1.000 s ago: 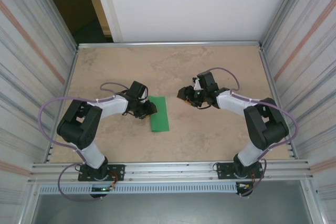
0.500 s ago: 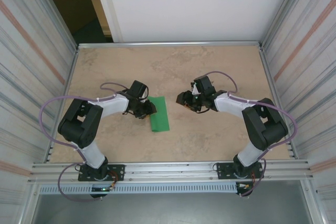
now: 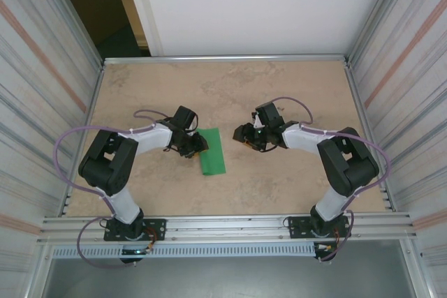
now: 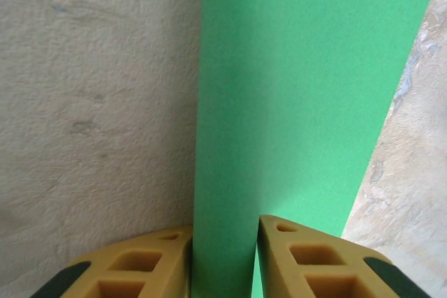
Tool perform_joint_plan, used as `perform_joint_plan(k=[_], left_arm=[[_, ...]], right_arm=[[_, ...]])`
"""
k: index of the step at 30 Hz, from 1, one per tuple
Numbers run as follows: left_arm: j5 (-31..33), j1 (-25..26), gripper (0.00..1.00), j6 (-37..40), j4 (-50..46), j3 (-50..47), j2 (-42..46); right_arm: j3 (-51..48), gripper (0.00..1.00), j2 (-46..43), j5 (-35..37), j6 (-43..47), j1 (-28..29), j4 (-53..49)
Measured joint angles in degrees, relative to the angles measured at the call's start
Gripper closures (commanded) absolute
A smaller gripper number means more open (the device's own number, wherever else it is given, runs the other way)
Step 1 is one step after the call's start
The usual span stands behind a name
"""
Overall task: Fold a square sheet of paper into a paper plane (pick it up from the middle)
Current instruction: First fold in half a square sheet of paper at the center of the table, then hold the square sheet of paper at the center of the table.
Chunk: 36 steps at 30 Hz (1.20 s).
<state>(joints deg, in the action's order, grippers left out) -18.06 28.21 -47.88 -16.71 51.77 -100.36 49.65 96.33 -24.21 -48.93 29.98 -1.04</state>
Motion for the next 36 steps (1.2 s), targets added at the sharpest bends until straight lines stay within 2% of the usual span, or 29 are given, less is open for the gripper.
perform_joint_plan(k=[18, 36], left_arm=[[-0.13, 0.00, 0.66, -1.92, -1.40, 1.27, -1.01], [-0.31, 0.04, 0.67, 0.46, -2.49, 1.99, -1.60]], right_arm=[[0.13, 0.49, 1.81, -0.55, 0.09, 0.90, 0.61], [1.16, 0.49, 2.93, -1.18, 0.11, 1.60, 0.98]])
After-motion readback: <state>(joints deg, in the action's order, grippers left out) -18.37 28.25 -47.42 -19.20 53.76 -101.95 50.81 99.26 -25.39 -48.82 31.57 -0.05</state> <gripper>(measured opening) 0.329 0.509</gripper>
